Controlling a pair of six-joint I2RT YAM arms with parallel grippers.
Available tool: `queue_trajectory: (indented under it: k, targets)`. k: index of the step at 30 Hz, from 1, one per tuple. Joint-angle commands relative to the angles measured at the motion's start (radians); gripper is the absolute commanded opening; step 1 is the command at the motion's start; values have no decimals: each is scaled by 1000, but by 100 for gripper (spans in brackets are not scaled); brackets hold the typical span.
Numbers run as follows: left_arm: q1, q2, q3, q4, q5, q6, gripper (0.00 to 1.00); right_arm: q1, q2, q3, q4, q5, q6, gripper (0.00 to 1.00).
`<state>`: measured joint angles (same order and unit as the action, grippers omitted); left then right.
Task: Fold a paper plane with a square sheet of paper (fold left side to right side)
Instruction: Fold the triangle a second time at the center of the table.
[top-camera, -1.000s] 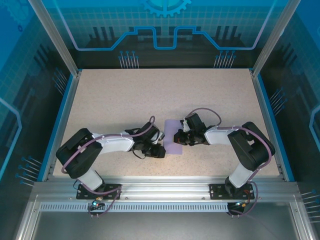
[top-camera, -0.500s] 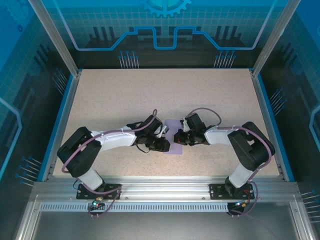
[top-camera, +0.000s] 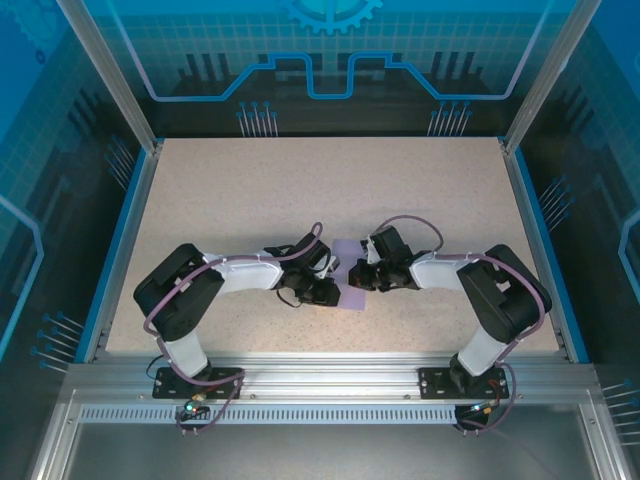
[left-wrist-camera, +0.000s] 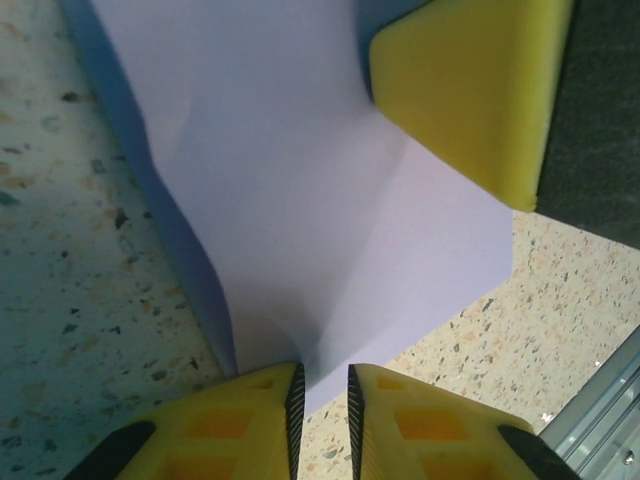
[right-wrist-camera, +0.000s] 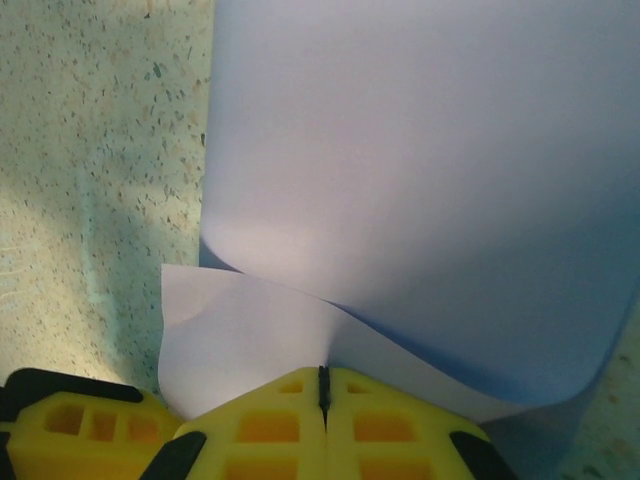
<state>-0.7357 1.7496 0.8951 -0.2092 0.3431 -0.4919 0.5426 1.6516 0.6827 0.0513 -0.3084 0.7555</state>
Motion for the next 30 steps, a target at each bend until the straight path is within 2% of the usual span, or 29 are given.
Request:
queue_trajectory:
  k: [1, 6, 10, 18, 30]
  targets:
    - [8, -13, -21, -19, -31, 6, 21, -10, -60, -8, -72, 38, -53, 3]
    - [7, -22, -44, -12, -27, -2, 10, 6, -161, -37, -74, 32, -84, 1]
    - [8, -27, -55, -7, -30, -5, 3, 45, -186, -73, -54, 30, -67, 1]
    - [7, -33, -59, -8, -35, -7, 2, 127, -142, -78, 11, 16, -38, 0]
    - [8, -34, -61, -5, -33, -6, 2, 144, -73, -25, 30, 4, -42, 0]
